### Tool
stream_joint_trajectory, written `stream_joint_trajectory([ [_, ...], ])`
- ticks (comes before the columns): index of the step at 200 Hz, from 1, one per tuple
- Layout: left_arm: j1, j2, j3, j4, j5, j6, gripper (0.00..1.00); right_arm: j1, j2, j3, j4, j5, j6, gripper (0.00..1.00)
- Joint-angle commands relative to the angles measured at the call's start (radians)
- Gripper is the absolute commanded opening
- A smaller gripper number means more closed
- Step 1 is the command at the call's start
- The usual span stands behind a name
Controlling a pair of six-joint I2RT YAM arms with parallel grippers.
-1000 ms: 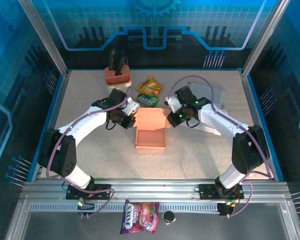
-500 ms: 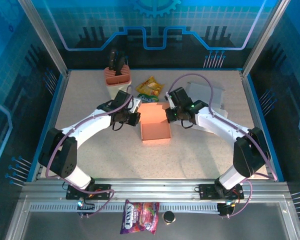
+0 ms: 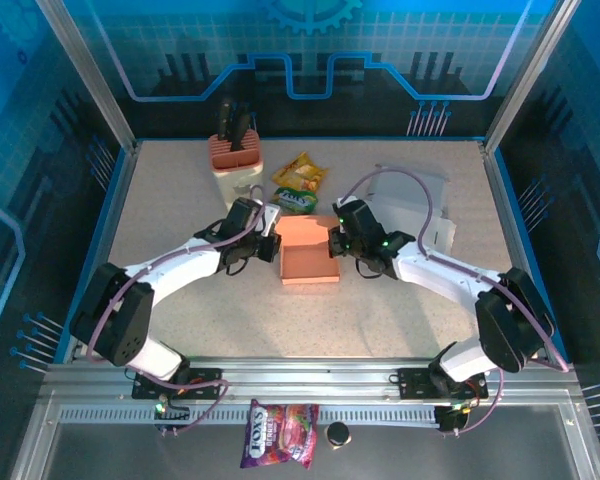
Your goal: Fold the paper box
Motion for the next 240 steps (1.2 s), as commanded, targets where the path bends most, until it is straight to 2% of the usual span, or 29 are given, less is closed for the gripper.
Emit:
stream_joint_trajectory([
  [1,-0.047,-0.041,-0.044,0.115,0.055,-0.003,0.00,0.052,-0.058,-0.073,0.192,0.014,0.014,0.00],
  [114,-0.122,-0.045,-0.174,0.230,0.003,-0.153,0.00,0.092,-0.142,-0.296,0.288,0.096,-0.050,0.00],
  [136,-0.132,-0.057,-0.198,0.227,-0.006,-0.174,0.03,0.100,-0.166,-0.318,0.294,0.110,-0.059,0.00],
  [164,-0.135,-0.108,-0.199,0.193,-0.007,-0.213,0.12,0.114,-0.180,-0.313,0.281,0.136,-0.105,0.00],
  [191,-0.136,-0.193,-0.190,0.113,0.009,-0.270,0.34,0.113,-0.179,-0.311,0.265,0.144,-0.131,0.00],
  [213,-0.135,-0.278,-0.211,0.057,0.048,-0.330,0.41,0.115,-0.176,-0.314,0.262,0.149,-0.133,0.00],
  [226,-0.136,-0.329,-0.232,0.021,0.064,-0.366,0.51,0.115,-0.173,-0.314,0.262,0.151,-0.131,0.00],
  [240,-0.135,-0.382,-0.262,-0.006,0.086,-0.404,0.53,0.118,-0.167,-0.314,0.264,0.148,-0.131,0.00],
])
